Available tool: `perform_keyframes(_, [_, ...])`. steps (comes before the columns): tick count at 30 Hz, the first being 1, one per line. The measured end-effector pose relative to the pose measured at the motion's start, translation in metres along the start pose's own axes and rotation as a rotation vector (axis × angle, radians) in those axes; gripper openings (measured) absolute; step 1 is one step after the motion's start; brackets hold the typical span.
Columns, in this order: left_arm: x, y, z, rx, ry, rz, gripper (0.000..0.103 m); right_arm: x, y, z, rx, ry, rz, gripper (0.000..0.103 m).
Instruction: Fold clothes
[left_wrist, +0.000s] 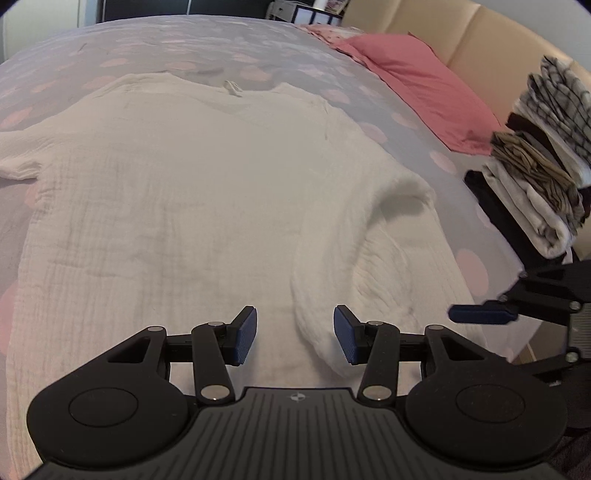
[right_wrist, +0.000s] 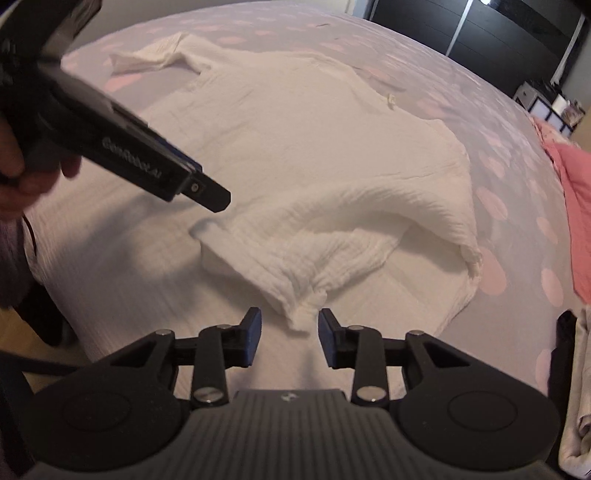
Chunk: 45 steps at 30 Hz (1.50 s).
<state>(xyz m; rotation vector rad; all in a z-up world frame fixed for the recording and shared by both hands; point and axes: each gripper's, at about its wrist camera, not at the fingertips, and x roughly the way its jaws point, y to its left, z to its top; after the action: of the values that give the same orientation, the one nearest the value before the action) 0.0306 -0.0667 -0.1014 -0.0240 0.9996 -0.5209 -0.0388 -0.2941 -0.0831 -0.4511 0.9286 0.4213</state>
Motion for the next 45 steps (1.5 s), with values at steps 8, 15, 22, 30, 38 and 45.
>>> perform_keyframes(8, [-0.001, -0.010, -0.007, 0.039, 0.011, -0.005, 0.044, 0.030, 0.018, -0.008, -0.202, -0.050, -0.128, 0.035])
perform_keyframes(15, [-0.003, -0.008, -0.010, 0.037, 0.015, -0.004, 0.044, 0.029, 0.008, -0.005, -0.178, -0.022, -0.143, 0.005])
perform_keyframes(22, [-0.007, -0.014, -0.011, 0.059, 0.014, -0.021, 0.044, -0.020, 0.001, -0.002, -0.148, 0.001, -0.204, 0.004])
perform_keyframes(30, [-0.007, -0.022, -0.014, 0.093, 0.034, -0.035, 0.044, -0.047, 0.004, -0.028, -0.091, 0.151, -0.192, 0.004])
perform_keyframes(38, [-0.006, -0.037, -0.018, 0.141, 0.057, -0.065, 0.045, -0.031, 0.016, -0.049, -0.117, 0.257, -0.052, 0.006])
perform_keyframes(45, [0.003, -0.041, -0.020, 0.120, 0.083, -0.108, 0.048, -0.045, -0.016, -0.056, 0.065, 0.185, -0.003, 0.020])
